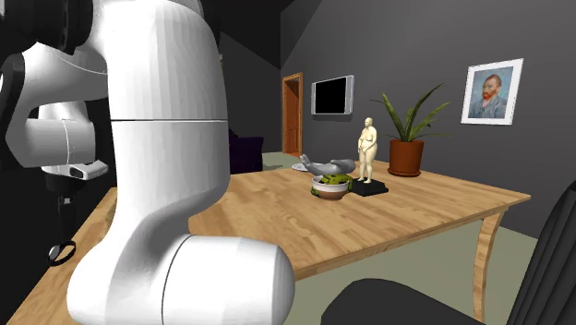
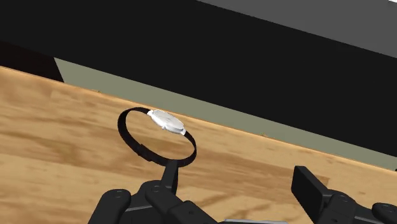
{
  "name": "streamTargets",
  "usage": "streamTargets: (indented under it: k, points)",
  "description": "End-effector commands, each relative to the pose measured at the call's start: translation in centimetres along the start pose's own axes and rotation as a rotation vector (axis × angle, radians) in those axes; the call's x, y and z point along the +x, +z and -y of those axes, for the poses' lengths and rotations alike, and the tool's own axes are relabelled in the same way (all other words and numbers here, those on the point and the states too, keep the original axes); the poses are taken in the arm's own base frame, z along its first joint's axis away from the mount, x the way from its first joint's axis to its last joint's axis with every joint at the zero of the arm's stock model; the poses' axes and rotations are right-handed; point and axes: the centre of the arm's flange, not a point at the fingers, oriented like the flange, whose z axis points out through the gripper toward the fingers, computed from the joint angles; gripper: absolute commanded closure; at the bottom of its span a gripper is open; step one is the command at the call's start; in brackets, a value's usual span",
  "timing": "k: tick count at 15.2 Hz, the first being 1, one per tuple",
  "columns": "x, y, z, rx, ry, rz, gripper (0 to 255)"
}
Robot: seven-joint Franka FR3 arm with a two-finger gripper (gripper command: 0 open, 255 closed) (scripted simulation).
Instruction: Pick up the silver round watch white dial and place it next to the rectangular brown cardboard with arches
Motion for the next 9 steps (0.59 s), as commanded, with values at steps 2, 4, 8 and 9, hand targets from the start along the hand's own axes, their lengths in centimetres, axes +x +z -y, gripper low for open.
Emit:
streamTargets:
  k: [2,4,8,9]
  points:
    - [-0.23,-2.17,0.15,-0.001,0.002,0.006,0]
    - [-0.23,-2.17,0.15,-0.001,0.002,0.006,0]
    - [-0.23,-2.17,0.15,-0.001,0.002,0.006,0]
    - [-0.23,-2.17,0.15,-0.001,0.002,0.006,0]
